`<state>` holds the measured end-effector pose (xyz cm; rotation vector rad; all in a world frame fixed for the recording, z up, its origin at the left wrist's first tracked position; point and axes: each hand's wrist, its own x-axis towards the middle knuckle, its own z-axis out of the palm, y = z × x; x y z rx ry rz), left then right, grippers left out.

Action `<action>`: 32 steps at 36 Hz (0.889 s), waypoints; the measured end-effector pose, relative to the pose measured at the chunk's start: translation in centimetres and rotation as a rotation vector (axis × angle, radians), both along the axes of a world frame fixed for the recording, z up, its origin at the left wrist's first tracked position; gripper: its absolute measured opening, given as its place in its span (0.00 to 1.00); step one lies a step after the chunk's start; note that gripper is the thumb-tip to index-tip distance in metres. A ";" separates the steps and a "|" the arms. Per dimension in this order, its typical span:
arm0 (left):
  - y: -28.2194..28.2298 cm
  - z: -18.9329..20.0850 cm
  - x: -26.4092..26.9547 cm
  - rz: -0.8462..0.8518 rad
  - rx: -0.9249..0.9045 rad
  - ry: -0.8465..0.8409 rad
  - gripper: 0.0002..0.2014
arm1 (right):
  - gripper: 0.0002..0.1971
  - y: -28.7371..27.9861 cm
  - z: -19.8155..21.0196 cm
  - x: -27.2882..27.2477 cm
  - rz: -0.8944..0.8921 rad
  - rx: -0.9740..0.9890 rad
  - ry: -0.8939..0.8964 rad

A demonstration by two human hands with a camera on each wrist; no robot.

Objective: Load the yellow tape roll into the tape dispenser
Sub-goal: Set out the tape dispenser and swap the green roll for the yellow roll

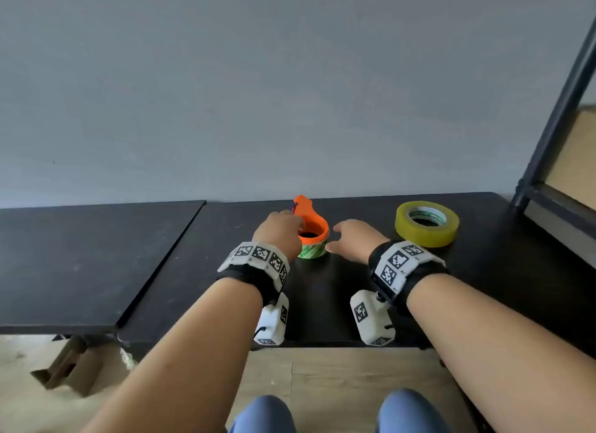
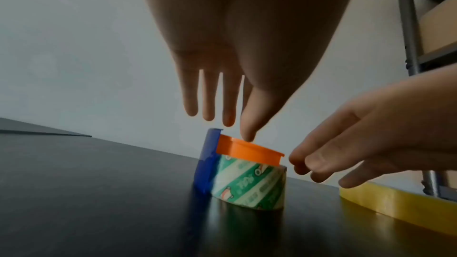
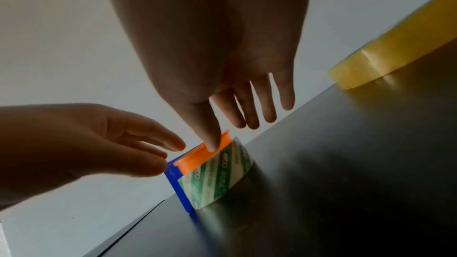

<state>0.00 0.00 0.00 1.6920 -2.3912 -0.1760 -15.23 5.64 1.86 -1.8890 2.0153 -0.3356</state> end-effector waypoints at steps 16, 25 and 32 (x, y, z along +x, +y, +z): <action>0.2 -0.7 -0.8 0.092 0.004 0.118 0.15 | 0.09 -2.2 -2.5 -0.7 0.019 -0.038 -0.134; 1.8 0.2 -1.9 0.103 0.063 0.329 0.10 | 0.26 -1.7 -1.3 -1.9 -0.018 -0.211 -0.429; 3.1 0.3 -3.3 0.059 0.119 0.397 0.08 | 0.29 -1.6 -0.8 -1.9 -0.018 -0.253 -0.471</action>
